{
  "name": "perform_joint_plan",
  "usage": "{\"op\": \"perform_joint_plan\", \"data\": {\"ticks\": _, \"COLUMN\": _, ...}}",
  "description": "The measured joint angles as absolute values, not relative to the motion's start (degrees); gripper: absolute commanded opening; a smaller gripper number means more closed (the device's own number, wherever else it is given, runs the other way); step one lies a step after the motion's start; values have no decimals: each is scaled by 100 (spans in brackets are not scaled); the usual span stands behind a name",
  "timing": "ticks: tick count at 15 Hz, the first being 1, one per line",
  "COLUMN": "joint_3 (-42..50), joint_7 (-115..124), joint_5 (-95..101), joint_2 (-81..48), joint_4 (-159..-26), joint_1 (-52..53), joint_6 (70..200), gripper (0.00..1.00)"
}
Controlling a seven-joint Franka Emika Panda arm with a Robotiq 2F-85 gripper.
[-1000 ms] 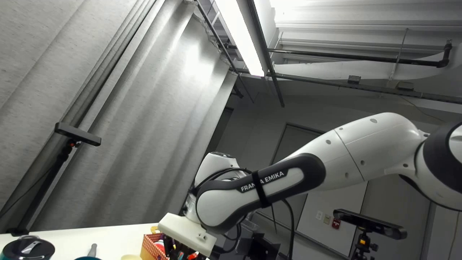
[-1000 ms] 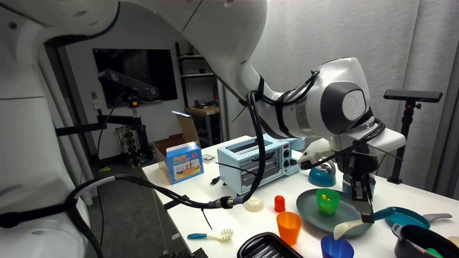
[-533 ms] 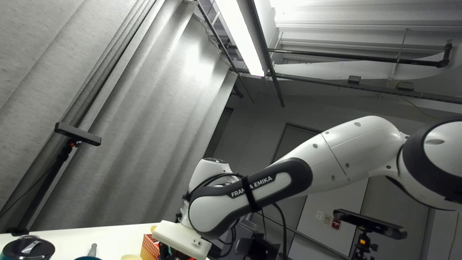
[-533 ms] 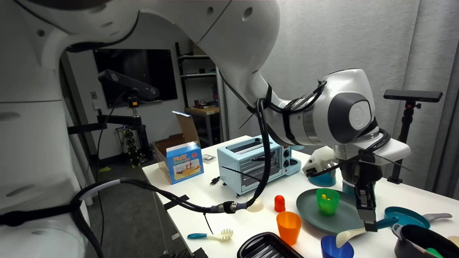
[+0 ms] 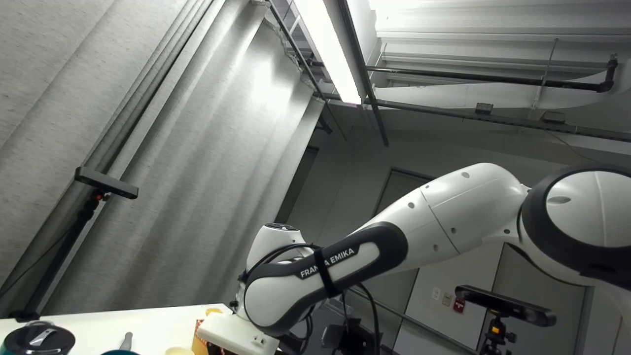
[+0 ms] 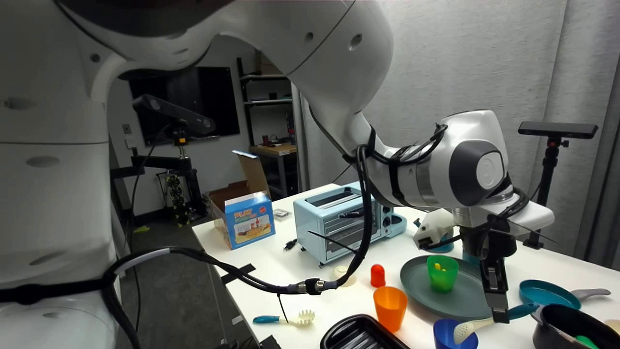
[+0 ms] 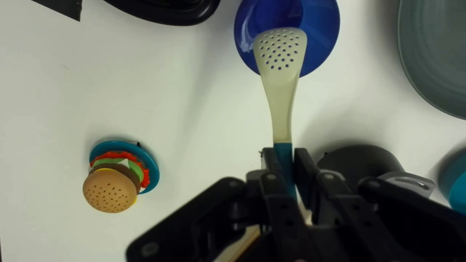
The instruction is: Put the dishing spoon in the blue cup
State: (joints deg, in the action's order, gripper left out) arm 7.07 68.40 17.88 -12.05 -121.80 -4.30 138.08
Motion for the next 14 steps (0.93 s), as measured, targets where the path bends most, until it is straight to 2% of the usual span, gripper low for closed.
{"op": "perform_joint_plan", "data": {"ticks": 9, "joint_3": 700, "joint_7": 6785, "joint_5": 1760, "joint_2": -1499, "joint_4": -12173, "joint_1": -198, "joint_6": 13808, "gripper": 4}}
{"op": "perform_joint_plan", "data": {"ticks": 10, "joint_3": 700, "joint_7": 6785, "joint_5": 1760, "joint_2": -1520, "joint_4": -12173, "joint_1": -169, "joint_6": 13808, "gripper": 41}}
{"op": "perform_joint_plan", "data": {"ticks": 11, "joint_3": 699, "joint_7": 6785, "joint_5": 1760, "joint_2": -1536, "joint_4": -12173, "joint_1": -145, "joint_6": 13808, "gripper": 44}}
{"op": "perform_joint_plan", "data": {"ticks": 14, "joint_3": 700, "joint_7": 6785, "joint_5": 1751, "joint_2": -1569, "joint_4": -12173, "joint_1": -101, "joint_6": 13808, "gripper": 65}}
